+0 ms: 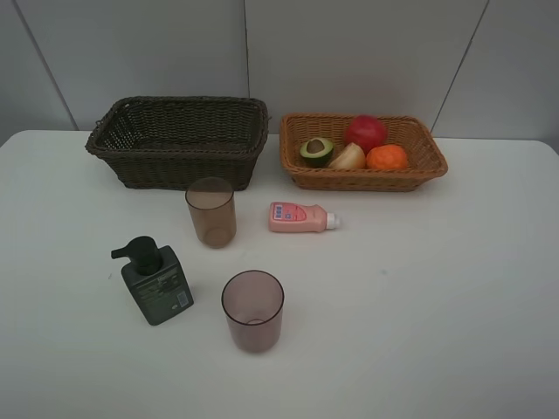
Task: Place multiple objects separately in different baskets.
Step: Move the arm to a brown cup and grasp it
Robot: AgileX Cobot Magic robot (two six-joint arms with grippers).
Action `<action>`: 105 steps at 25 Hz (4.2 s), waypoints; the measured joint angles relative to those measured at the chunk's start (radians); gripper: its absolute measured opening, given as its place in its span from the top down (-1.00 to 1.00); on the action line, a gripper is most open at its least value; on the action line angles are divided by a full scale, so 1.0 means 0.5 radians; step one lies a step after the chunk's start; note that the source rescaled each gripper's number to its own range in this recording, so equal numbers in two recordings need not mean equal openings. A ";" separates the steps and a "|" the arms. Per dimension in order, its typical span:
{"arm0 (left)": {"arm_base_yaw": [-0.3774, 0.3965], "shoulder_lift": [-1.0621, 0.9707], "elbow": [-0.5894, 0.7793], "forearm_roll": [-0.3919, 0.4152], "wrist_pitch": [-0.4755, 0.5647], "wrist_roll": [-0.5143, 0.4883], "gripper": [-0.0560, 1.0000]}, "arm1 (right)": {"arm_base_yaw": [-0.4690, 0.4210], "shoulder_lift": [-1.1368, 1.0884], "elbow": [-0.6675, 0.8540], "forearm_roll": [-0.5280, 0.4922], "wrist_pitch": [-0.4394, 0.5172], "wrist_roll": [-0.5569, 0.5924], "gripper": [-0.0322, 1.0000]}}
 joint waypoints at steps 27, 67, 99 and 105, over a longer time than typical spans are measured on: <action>0.000 1.942 -0.835 -0.569 -0.361 0.341 -0.86 | 0.000 0.000 0.000 0.000 0.000 0.000 -0.87; -0.518 3.398 -1.702 -0.266 -0.231 -0.129 -0.86 | 0.000 0.000 0.000 0.000 0.000 0.000 -0.87; -0.546 3.779 -1.703 -0.216 -0.274 -0.294 -0.86 | 0.000 0.000 0.000 0.000 0.000 0.000 -0.87; -0.546 3.783 -1.703 -0.216 -0.274 -0.294 -0.86 | 0.000 0.000 0.000 0.000 0.000 0.000 -0.87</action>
